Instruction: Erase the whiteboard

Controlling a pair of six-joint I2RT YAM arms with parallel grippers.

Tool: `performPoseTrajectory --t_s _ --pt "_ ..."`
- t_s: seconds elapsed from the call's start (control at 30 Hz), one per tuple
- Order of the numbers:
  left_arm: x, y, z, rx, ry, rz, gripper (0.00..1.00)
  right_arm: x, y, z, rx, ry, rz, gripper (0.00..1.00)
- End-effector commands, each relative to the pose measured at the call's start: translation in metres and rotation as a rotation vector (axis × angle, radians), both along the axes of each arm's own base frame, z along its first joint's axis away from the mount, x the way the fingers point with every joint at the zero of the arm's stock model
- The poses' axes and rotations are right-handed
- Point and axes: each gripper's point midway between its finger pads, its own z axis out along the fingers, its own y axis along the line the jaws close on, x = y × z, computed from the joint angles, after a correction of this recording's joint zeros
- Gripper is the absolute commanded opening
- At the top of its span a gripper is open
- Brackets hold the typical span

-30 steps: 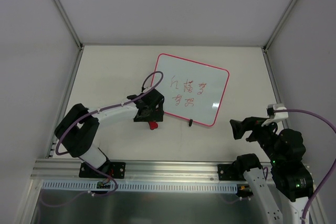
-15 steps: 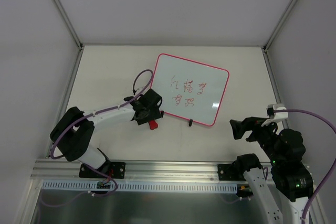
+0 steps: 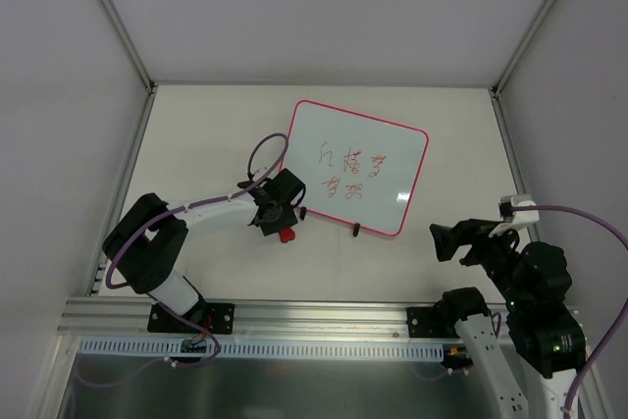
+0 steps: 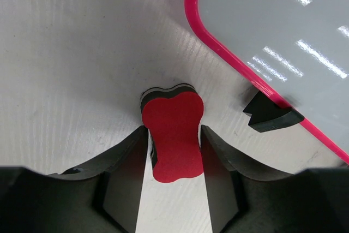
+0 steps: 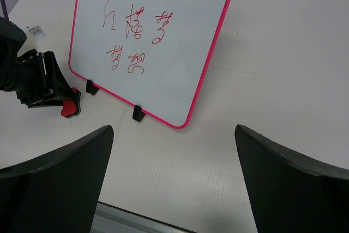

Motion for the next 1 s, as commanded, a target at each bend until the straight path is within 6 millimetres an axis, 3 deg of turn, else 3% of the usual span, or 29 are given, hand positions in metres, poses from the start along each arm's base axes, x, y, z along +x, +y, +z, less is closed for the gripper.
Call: performPoseTrajectory --t_s 0.0,0.2,0.37,0.6,0.77,0.87,0.97 --pt "-0.001 0.009 -0.003 0.039 0.008 0.028 0.42 0.002 0.001 0.0 0.002 -0.001 0.004 0.99" --pt "-0.006 0.011 -0.001 0.037 0.012 -0.008 0.19 0.005 0.001 -0.002 -0.002 0.012 0.003 0.99" --pt "0.005 0.013 0.031 0.056 -0.098 -0.133 0.07 0.013 0.007 -0.02 0.004 0.083 0.013 0.97" --pt "0.048 0.007 0.103 0.142 -0.357 -0.337 0.06 0.04 0.026 -0.048 0.058 0.145 0.058 0.95" --pt "0.09 -0.028 0.153 0.065 -0.595 -0.481 0.05 0.056 0.026 -0.054 0.0 0.15 0.072 0.96" --pt "0.11 -0.042 0.164 0.056 -0.657 -0.57 0.05 0.07 0.027 -0.053 -0.037 0.148 0.085 0.88" --pt "0.126 -0.056 0.17 0.062 -0.695 -0.655 0.05 0.085 0.032 -0.05 -0.041 0.144 0.128 0.87"
